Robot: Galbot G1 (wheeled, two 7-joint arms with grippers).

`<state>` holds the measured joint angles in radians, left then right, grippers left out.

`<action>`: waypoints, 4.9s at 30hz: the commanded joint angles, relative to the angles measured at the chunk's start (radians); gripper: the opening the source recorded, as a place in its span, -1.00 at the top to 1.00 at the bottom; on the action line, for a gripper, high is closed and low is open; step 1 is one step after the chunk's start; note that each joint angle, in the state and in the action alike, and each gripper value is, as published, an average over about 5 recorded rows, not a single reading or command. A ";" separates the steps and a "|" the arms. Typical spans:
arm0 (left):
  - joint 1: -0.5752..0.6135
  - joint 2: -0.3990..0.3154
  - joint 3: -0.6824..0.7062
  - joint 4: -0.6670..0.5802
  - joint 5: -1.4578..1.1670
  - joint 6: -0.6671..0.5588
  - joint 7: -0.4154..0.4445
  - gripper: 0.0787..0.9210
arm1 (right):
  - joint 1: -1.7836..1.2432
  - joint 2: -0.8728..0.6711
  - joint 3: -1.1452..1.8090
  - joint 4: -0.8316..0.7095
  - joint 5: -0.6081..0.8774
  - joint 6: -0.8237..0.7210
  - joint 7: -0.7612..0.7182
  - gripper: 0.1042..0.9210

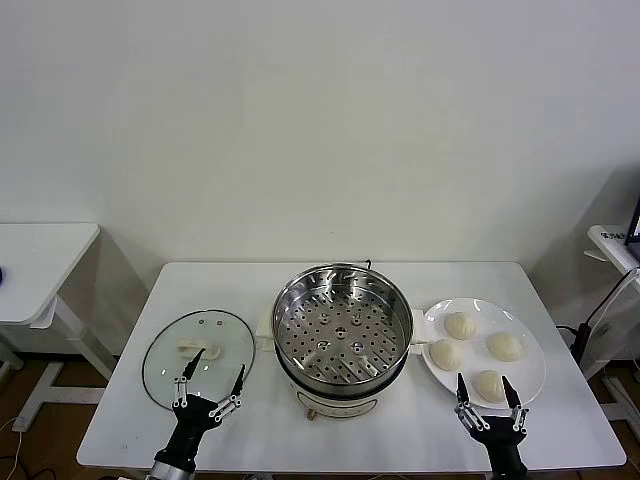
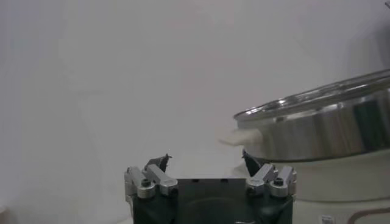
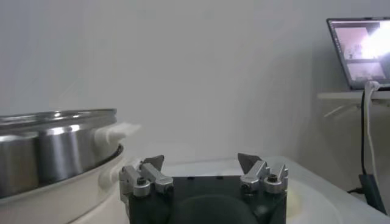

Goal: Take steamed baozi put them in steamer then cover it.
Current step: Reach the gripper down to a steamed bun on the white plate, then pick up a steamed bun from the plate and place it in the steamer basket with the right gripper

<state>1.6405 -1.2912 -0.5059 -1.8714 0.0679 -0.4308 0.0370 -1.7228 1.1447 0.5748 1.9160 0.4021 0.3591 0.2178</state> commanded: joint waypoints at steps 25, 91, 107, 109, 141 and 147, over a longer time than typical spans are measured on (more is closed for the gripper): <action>-0.034 0.015 0.039 -0.043 0.010 0.002 -0.013 -0.77 | 1.026 -0.522 -0.443 -0.561 0.428 -0.434 -0.151 -0.76; -0.028 -0.003 0.012 -0.053 0.015 0.010 -0.032 -0.77 | 1.735 -0.220 -1.282 -1.250 -0.536 -0.262 -1.350 -0.73; -0.031 0.002 0.013 -0.062 0.014 0.012 -0.037 -0.77 | 1.816 -0.318 -1.360 -1.072 -0.496 -0.255 -1.370 -0.47; -0.033 0.003 0.015 -0.066 0.014 0.015 -0.038 -0.77 | 1.884 -0.356 -1.410 -0.986 -0.484 -0.223 -1.377 -0.47; -0.030 -0.001 0.020 -0.089 0.012 0.016 -0.044 -0.77 | 2.265 -0.009 -1.775 -0.586 -0.555 0.213 -1.399 -0.43; -0.030 0.000 0.013 -0.089 0.010 0.015 -0.046 -0.77 | 2.184 0.023 -1.771 -0.655 -0.612 0.199 -1.395 -0.43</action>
<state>1.6104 -1.2913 -0.4926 -1.9614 0.0785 -0.4155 -0.0089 0.5089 1.1140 -1.1777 1.2712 -0.1612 0.5363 -1.1763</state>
